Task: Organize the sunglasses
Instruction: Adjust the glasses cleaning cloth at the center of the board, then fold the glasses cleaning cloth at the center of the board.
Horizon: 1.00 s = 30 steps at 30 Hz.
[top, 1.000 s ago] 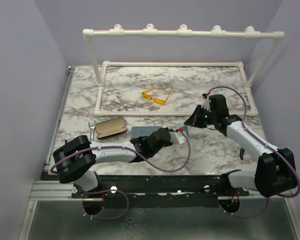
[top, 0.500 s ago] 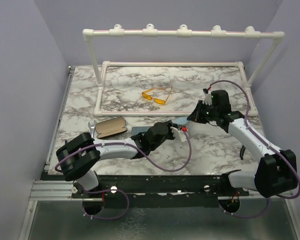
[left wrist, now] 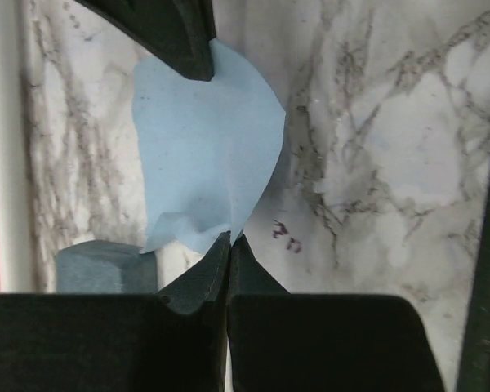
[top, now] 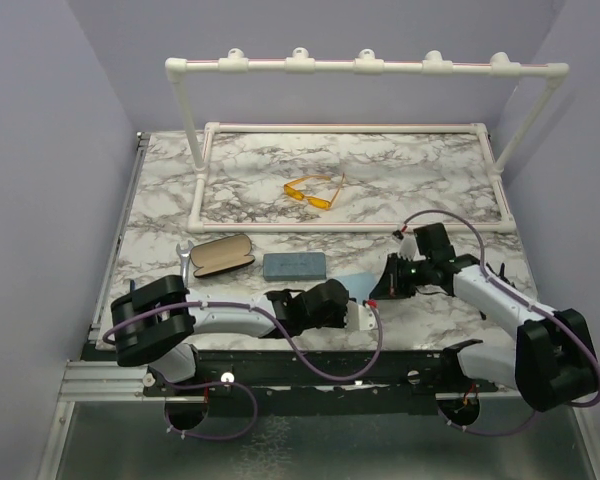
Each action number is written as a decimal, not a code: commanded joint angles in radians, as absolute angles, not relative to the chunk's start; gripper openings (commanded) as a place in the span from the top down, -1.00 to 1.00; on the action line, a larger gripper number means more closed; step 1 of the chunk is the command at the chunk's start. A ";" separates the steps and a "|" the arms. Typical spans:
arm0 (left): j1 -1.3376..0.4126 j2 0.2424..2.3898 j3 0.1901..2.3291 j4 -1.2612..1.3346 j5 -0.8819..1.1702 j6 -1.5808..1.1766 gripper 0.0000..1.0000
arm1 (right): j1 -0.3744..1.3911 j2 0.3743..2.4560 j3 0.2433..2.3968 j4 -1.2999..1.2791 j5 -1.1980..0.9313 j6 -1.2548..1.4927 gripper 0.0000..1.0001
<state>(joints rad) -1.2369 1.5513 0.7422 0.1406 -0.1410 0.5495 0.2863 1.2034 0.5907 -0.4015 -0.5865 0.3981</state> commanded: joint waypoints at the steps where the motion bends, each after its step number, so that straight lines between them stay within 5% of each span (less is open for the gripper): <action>1: -1.258 1.512 0.761 -0.075 -0.052 0.394 1.00 | 0.307 1.176 0.513 -0.436 -0.667 0.458 0.99; 14: -1.282 1.521 0.819 -0.322 0.056 0.142 1.00 | 0.475 1.142 0.422 -0.402 -0.636 0.627 0.99; 30: -1.250 1.513 0.805 -0.252 -0.151 0.306 1.00 | 0.489 1.189 0.490 -0.482 -0.461 0.644 0.99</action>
